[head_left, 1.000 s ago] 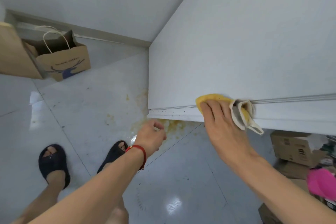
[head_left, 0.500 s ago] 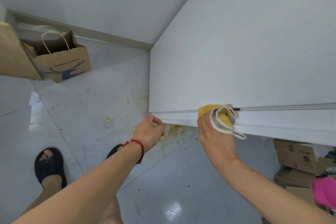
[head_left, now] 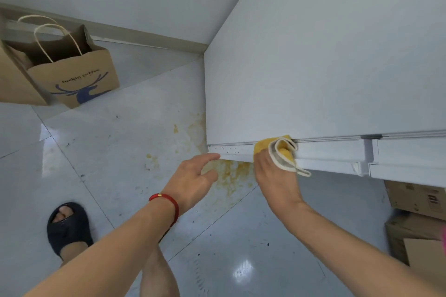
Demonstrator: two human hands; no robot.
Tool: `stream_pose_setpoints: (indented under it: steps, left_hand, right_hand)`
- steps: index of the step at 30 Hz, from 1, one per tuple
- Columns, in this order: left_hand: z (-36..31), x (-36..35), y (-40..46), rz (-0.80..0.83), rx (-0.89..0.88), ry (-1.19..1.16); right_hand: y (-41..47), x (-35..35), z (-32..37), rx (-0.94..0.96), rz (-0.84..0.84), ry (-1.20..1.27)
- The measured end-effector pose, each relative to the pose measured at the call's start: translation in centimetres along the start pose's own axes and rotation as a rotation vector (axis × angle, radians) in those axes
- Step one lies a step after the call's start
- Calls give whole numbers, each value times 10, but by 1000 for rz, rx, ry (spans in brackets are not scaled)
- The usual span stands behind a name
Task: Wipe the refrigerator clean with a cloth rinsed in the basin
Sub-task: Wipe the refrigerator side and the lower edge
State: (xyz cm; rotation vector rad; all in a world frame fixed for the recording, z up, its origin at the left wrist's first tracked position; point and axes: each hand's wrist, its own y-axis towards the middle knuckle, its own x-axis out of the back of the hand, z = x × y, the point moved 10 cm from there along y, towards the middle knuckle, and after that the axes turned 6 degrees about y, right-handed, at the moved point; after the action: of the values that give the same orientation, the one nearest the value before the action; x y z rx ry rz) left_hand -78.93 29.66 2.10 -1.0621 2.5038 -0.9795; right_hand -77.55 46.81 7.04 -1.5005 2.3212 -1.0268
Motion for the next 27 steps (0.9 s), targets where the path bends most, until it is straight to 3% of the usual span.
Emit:
stream_pose_setpoints:
  steps: [3, 5, 8, 10, 14, 22, 27]
  left_hand:
    - [-4, -5, 11, -20, -90, 277]
    - [0, -10, 20, -26, -111, 373]
    - [9, -21, 32, -13, -132, 395]
    - [14, -23, 34, -27, -147, 376]
    - [26, -19, 30, -53, -106, 383]
    - [1, -20, 24, -38, -29, 413]
    - [-9, -19, 38, -68, -87, 386]
  right_hand:
    - [-28, -8, -25, 6, -106, 118]
    - [-28, -7, -22, -41, -130, 73]
    - [9, -10, 14, -120, -15, -43]
    - [38, -6, 36, -139, 49, 25]
    - [64, -5, 71, 30, 127, 123]
    - [-56, 17, -65, -19, -112, 468]
    - [-56, 9, -58, -70, -86, 319]
